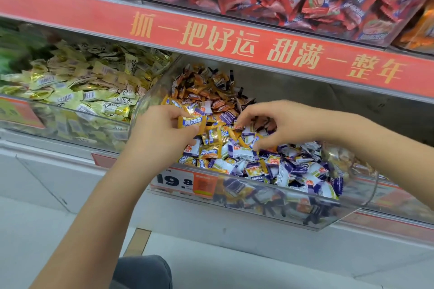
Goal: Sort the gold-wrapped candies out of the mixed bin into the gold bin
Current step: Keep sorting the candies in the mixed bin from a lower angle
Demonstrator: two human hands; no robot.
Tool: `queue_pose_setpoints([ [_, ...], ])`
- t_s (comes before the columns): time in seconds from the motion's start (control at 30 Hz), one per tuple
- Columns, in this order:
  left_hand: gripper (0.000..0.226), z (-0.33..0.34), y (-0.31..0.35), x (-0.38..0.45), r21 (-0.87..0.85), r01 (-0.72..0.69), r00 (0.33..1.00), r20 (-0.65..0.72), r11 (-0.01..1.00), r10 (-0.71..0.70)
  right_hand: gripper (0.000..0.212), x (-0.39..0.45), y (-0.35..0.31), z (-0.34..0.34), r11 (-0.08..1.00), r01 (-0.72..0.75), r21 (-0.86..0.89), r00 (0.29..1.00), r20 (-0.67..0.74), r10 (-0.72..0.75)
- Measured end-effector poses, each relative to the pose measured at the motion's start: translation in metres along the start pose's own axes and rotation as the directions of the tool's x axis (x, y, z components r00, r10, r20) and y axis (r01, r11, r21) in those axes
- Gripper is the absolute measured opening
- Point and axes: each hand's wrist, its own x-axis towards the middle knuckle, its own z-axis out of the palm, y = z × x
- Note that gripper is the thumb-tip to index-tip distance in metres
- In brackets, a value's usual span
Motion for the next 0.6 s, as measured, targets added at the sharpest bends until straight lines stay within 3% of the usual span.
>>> queue_pose_setpoints([
  [0.07,0.010,0.001,0.001,0.001,-0.029,0.018,1.000,0.019,0.999,-0.018,0.046,0.006,0.000,0.010,0.995,-0.017,-0.097,1.000,-0.010,0.016],
  [0.23,0.014,0.001,0.001,0.005,-0.070,0.027,1.000,0.005,0.997,-0.026,0.016,0.002,0.000,0.016,0.995,-0.023,-0.098,0.995,-0.098,0.013],
  [0.37,0.012,0.000,-0.002,0.007,-0.066,0.036,0.999,0.015,0.997,-0.035,0.021,-0.002,-0.011,0.003,0.998,0.056,0.023,0.932,-0.360,-0.044],
  [0.47,0.014,-0.001,-0.003,0.008,-0.053,0.039,0.999,0.008,0.998,-0.038,0.028,0.014,-0.032,0.011,0.995,0.098,0.025,0.966,-0.245,-0.089],
  [0.57,0.016,-0.002,-0.003,0.007,-0.057,0.045,0.999,-0.001,0.997,-0.045,0.011,0.038,-0.046,0.036,0.997,0.074,0.007,0.994,-0.083,-0.073],
  [0.6,0.016,-0.002,-0.003,0.006,-0.057,0.044,0.999,0.002,0.997,-0.044,0.018,0.043,-0.048,0.042,0.998,0.054,-0.009,0.998,-0.042,-0.055],
])
